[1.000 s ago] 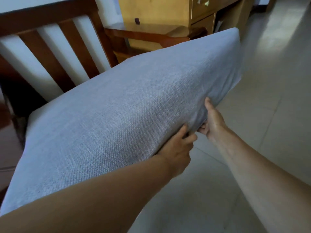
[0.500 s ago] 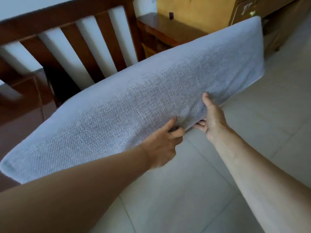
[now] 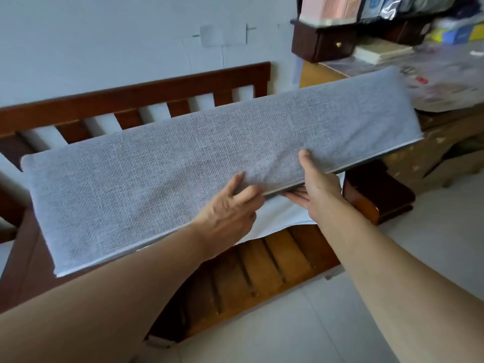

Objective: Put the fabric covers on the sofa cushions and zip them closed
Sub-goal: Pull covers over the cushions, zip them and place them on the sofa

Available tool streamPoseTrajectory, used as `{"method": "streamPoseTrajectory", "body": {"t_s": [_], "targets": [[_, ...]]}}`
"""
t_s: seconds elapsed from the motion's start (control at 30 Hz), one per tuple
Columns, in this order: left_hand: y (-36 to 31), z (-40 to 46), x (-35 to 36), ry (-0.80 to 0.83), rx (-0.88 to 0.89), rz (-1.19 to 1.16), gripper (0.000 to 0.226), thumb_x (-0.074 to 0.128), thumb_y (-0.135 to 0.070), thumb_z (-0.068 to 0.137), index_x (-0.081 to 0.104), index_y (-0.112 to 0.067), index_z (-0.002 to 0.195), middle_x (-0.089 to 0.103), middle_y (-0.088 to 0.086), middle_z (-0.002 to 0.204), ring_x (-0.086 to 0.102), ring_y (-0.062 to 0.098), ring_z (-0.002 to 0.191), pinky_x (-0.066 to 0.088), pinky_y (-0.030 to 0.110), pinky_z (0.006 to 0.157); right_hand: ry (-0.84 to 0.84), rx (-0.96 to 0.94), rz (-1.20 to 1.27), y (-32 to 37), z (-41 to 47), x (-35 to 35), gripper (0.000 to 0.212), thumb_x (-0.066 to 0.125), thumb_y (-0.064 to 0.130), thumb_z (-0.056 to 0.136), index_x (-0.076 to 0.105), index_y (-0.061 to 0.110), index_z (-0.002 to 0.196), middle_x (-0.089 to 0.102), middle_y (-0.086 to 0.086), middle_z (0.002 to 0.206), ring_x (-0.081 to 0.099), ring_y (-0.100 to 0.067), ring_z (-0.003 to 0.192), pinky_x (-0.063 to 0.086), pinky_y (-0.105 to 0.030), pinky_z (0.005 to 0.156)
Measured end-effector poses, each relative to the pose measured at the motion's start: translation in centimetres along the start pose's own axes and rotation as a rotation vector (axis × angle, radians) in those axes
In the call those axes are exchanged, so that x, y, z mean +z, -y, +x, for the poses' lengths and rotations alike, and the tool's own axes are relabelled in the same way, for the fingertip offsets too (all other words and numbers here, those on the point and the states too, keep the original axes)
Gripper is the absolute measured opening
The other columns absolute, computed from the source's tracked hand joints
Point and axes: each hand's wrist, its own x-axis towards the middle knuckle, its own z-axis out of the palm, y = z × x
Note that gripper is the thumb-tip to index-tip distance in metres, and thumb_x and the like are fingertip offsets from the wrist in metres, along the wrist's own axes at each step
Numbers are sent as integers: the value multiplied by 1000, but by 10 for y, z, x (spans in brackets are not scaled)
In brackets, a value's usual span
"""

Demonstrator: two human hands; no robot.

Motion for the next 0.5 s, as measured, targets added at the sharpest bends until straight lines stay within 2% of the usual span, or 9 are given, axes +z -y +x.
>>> {"method": "streamPoseTrajectory", "body": {"t_s": [0.1, 0.2, 0.27, 0.3, 0.33, 0.4, 0.47, 0.5], "targets": [[39, 16, 11, -137, -82, -57, 6, 72, -18, 70, 71, -12, 72, 59, 6, 95, 39, 29, 118, 33, 54, 106, 20, -53, -38, 23, 17, 34, 69, 76, 50, 70, 50, 9, 119, 61, -15, 112, 65, -33, 95, 56, -31, 51], [84, 35, 24, -214, -180, -131, 23, 47, -15, 82, 69, -9, 78, 57, 9, 89, 42, 30, 113, 30, 52, 109, 33, -151, -61, 50, 33, 72, 47, 73, 36, 79, 54, 3, 106, 63, -18, 104, 67, -33, 88, 57, -30, 54], [113, 48, 31, -262, -261, -201, 32, 33, -12, 83, 64, -9, 78, 55, 9, 82, 44, 30, 108, 29, 48, 106, -2, -290, -178, 66, 42, 95, 52, 75, 40, 74, 54, 3, 104, 63, -16, 102, 68, -33, 88, 59, -35, 64], [124, 54, 33, -274, -295, -241, 30, 32, -10, 82, 62, -10, 77, 54, 8, 79, 44, 29, 105, 30, 46, 104, -31, -387, -291, 73, 44, 105, 56, 75, 43, 72, 52, 4, 104, 63, -12, 101, 67, -31, 90, 58, -37, 70], [137, 59, 36, -291, -319, -266, 24, 35, -7, 81, 59, -10, 76, 53, 7, 76, 45, 29, 103, 31, 44, 102, -69, -495, -422, 81, 45, 114, 53, 74, 42, 74, 48, 6, 104, 62, -9, 101, 65, -28, 90, 55, -36, 74], [161, 66, 43, -316, -338, -311, 11, 55, 0, 77, 55, -11, 77, 52, 7, 76, 45, 28, 97, 33, 37, 97, -150, -704, -687, 95, 43, 128, 45, 71, 35, 80, 42, 9, 101, 58, -5, 99, 58, -22, 89, 42, -27, 71], [184, 72, 50, -294, -356, -372, 21, 66, 2, 73, 52, -12, 81, 51, 7, 80, 43, 26, 88, 33, 31, 85, -198, -930, -851, 107, 44, 139, 46, 74, 31, 78, 45, 9, 105, 54, -7, 105, 53, -24, 96, 36, -26, 72], [194, 75, 53, -289, -376, -388, 22, 65, 1, 74, 50, -13, 83, 50, 7, 82, 41, 25, 84, 34, 31, 80, -202, -1052, -906, 112, 51, 147, 49, 77, 29, 74, 48, 9, 107, 51, -8, 109, 52, -25, 100, 37, -29, 76]]}}
